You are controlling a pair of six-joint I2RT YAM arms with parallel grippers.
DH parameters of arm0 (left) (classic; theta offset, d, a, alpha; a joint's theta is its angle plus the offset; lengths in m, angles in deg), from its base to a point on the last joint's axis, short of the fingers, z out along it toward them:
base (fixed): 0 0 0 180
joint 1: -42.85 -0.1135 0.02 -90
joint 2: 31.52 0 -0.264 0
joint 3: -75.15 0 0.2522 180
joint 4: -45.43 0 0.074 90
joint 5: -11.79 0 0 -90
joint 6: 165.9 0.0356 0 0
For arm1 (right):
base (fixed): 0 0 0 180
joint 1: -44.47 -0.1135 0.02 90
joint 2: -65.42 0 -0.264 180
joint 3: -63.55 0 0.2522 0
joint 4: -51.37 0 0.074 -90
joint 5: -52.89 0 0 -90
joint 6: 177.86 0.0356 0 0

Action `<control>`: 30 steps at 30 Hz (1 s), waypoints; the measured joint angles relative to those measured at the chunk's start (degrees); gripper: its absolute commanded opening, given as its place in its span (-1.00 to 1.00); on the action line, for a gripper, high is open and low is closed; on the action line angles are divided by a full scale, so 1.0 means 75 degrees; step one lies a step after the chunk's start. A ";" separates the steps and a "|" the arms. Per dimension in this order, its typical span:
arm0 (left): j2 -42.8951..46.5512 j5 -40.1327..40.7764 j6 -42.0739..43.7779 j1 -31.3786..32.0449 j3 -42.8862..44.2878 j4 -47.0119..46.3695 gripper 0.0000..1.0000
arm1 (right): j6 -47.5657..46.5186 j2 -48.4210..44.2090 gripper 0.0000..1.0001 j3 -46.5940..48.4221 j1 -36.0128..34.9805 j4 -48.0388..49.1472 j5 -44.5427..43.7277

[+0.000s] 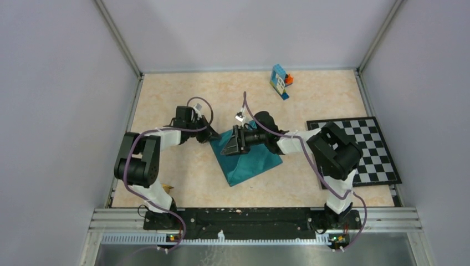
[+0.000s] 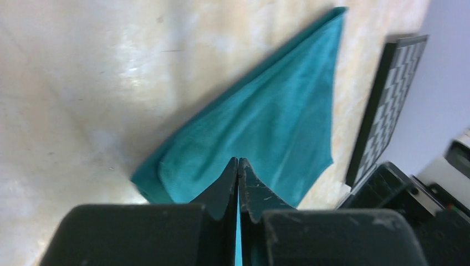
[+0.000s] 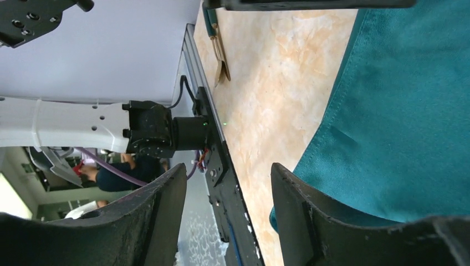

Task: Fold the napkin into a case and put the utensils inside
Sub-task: Smooth out the upper triangle-folded napkin at the center of the board.

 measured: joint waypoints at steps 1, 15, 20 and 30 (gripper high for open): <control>-0.0236 0.0003 0.0015 -0.0009 0.0000 -0.0003 -0.97 | 0.0073 0.0114 0.13 0.0000 -0.0067 0.0166 0.0017; -0.0729 0.0227 0.0096 -0.0047 -0.0452 -0.0580 -1.00 | 0.0312 0.0912 0.07 -0.0015 -0.0271 0.0548 0.0149; -0.0662 0.0216 -0.0058 -0.0090 -0.0697 -0.0941 -1.00 | 0.0388 0.1052 0.05 -0.0210 -0.0533 0.0755 0.0248; -0.0659 0.0163 -0.0070 -0.0134 -0.0740 -0.1023 -1.00 | 0.0656 0.1148 0.01 -0.1154 -0.0708 0.1338 0.0574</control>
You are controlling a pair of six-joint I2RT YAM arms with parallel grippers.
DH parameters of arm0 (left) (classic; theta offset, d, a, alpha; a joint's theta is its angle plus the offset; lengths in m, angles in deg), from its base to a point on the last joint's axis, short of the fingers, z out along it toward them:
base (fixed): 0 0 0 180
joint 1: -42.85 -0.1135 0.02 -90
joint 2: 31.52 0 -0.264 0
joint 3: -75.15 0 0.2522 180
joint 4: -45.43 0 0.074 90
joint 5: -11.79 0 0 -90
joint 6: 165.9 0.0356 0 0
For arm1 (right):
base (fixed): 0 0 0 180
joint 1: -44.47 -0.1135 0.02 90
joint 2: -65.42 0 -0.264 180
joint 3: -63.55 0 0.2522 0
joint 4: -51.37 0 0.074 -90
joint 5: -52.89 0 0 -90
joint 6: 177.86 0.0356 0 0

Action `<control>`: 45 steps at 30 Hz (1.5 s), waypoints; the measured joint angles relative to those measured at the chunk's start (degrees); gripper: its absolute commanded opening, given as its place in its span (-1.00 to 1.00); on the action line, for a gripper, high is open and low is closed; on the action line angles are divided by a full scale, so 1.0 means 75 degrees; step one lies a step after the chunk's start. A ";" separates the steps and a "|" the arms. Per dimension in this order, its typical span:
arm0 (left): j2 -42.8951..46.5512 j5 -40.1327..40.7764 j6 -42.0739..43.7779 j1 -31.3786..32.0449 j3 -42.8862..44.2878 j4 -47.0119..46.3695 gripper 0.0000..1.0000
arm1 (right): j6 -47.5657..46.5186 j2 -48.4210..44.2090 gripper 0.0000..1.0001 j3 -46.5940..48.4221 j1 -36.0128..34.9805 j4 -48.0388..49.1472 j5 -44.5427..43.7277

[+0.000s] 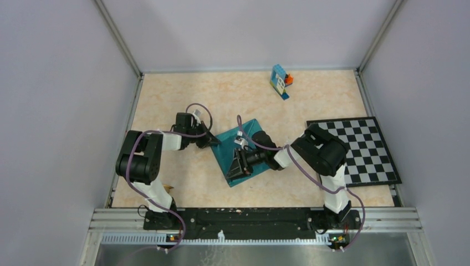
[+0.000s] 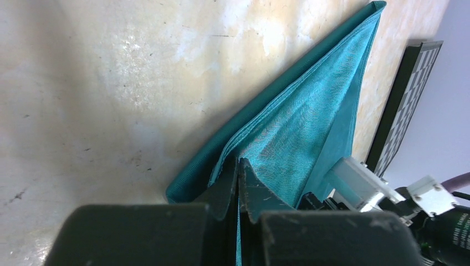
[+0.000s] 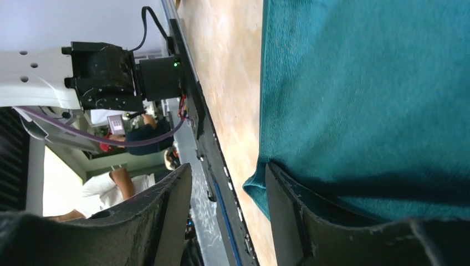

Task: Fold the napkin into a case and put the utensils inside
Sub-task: Smooth out the upper triangle-folded napkin at the center of the board.

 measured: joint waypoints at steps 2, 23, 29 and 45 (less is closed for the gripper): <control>0.0000 -0.0006 0.0000 -0.0012 -0.0009 0.0000 -1.00 | 0.0026 -0.0003 0.01 -0.0175 -0.0003 0.0125 0.0090; 0.0000 -0.0041 0.0003 -0.0035 -0.0023 -0.0023 -1.00 | -0.1399 -0.0831 0.01 0.0816 -0.0154 -0.1935 -0.0309; 0.0000 -0.0041 0.0006 -0.0041 -0.0023 -0.0020 -1.00 | -0.1198 -0.0277 -0.01 0.0726 -0.0606 -0.1716 -0.0315; 0.0452 -0.0090 0.0405 -0.0085 -0.0023 0.0836 -0.35 | -0.3287 -0.2049 0.04 0.0662 -0.0769 -0.4916 -0.1553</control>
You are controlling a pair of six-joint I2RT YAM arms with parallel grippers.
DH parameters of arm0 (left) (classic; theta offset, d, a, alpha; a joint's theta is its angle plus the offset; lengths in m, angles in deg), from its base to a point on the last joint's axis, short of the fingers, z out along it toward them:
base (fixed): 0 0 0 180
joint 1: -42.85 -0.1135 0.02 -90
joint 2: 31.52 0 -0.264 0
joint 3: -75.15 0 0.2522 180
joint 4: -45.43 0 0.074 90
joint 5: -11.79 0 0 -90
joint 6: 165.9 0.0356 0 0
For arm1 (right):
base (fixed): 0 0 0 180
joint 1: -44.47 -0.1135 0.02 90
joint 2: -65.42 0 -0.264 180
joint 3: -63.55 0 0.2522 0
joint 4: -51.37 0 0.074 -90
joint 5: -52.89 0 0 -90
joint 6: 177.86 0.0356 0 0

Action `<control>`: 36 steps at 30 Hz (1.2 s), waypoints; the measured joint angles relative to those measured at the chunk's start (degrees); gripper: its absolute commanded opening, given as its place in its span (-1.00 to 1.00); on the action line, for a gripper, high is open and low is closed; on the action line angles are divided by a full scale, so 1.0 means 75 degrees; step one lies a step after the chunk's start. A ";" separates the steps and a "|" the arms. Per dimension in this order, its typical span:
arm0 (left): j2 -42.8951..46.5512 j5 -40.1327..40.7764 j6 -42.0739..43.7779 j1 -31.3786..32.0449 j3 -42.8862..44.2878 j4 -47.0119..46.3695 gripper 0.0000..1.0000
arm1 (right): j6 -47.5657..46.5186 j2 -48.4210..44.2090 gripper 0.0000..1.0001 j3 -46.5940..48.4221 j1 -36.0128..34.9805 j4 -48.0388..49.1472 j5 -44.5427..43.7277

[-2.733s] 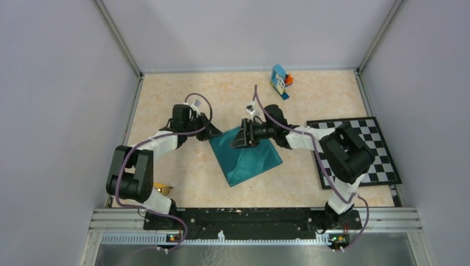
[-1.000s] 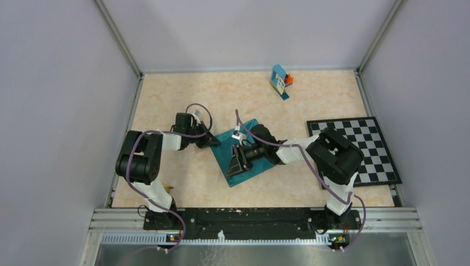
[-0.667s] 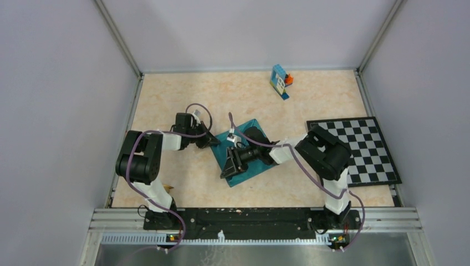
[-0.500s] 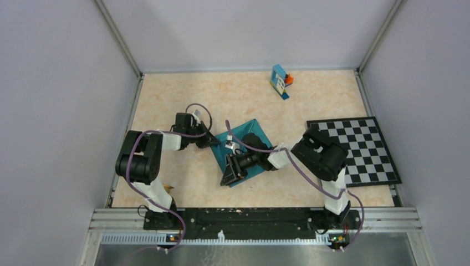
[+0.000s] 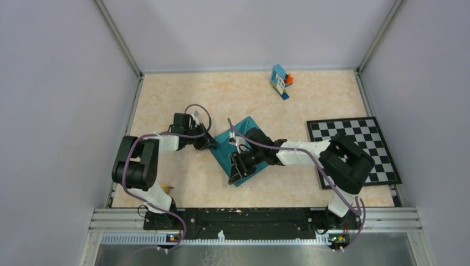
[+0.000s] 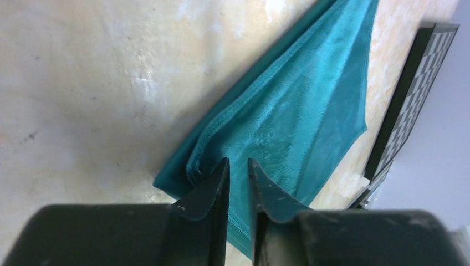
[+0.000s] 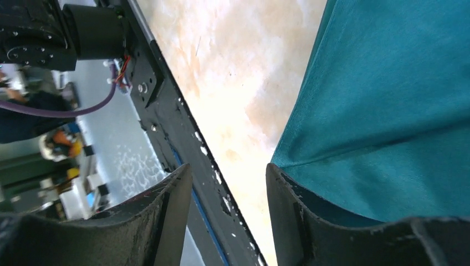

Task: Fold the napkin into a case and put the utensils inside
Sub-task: Smooth out the upper triangle-folded napkin at the center of the board, then pick up the upper triangle-folded napkin from the center of the board.

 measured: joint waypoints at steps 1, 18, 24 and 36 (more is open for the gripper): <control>0.0108 0.0000 0.0032 0.0000 0.0000 0.0108 -0.27 | -0.0210 -0.0149 0.04 0.0152 -0.0009 -0.0356 -0.0239; 0.0265 0.1139 0.1545 -0.0029 0.1894 0.2535 -0.33 | -0.0723 -0.0297 -0.06 0.0662 -0.0012 -0.1276 -0.1478; -0.0105 0.1346 0.1845 -0.0026 0.1903 0.3008 -0.41 | -0.0740 -0.0245 -0.07 0.0662 -0.0012 -0.1268 -0.1507; -0.0122 0.1443 0.1973 -0.0023 0.1897 0.3010 -0.37 | -0.0737 -0.0134 -0.08 0.0662 -0.0012 -0.1244 -0.1492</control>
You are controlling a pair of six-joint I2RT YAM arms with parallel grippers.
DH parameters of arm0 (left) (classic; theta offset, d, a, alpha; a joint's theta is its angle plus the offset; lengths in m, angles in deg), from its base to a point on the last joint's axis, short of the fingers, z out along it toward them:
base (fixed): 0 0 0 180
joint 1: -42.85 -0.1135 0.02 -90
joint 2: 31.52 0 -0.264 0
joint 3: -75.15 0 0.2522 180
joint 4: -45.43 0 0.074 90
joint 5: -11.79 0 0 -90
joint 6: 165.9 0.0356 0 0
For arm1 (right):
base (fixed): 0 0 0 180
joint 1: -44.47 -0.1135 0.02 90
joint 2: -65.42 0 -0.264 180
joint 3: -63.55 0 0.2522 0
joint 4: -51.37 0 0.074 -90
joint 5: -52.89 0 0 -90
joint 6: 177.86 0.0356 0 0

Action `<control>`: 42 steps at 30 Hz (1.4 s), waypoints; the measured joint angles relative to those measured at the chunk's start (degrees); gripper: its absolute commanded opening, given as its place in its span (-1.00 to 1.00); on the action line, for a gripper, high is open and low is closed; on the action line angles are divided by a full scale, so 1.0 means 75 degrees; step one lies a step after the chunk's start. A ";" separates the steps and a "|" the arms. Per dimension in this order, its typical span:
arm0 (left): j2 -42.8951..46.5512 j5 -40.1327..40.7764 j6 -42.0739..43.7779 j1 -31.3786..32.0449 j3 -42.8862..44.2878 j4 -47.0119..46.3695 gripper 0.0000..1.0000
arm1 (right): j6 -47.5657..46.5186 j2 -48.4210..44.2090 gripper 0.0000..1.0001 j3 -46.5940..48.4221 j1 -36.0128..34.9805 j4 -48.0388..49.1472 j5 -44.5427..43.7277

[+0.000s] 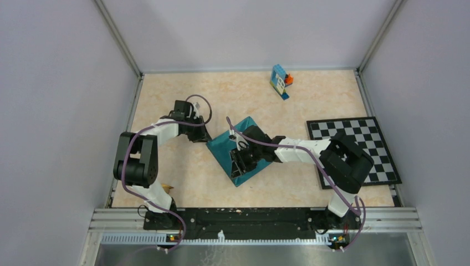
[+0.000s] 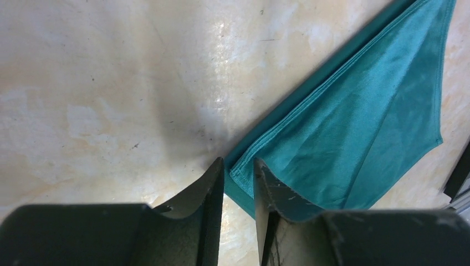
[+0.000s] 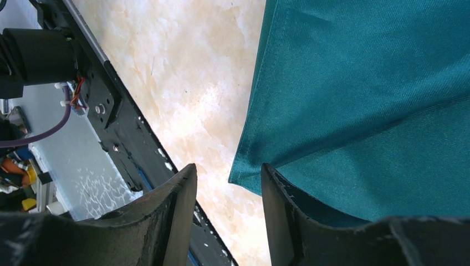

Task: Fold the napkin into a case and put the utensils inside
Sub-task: Pick up the upper triangle-folded napkin from the center of the board.

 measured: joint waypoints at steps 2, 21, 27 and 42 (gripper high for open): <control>0.0017 0.0085 0.0000 0.0006 -0.0035 0.0003 -0.38 | 0.0000 0.0032 -0.09 0.0000 0.0000 0.0017 0.0012; 0.0128 0.0052 -0.0003 0.0058 -0.0201 -0.0067 -0.75 | 0.0023 0.0082 -0.10 -0.0003 0.0000 0.0198 0.0061; 0.0137 0.0082 -0.0006 0.0093 -0.0224 -0.0105 -1.00 | 0.0023 0.0082 -0.10 -0.0003 0.0000 0.0219 0.0067; 0.0845 0.0318 -0.0032 0.0099 -0.0769 -0.0117 -1.00 | -0.0096 0.0262 -0.09 0.0017 -0.0009 0.0306 -0.0026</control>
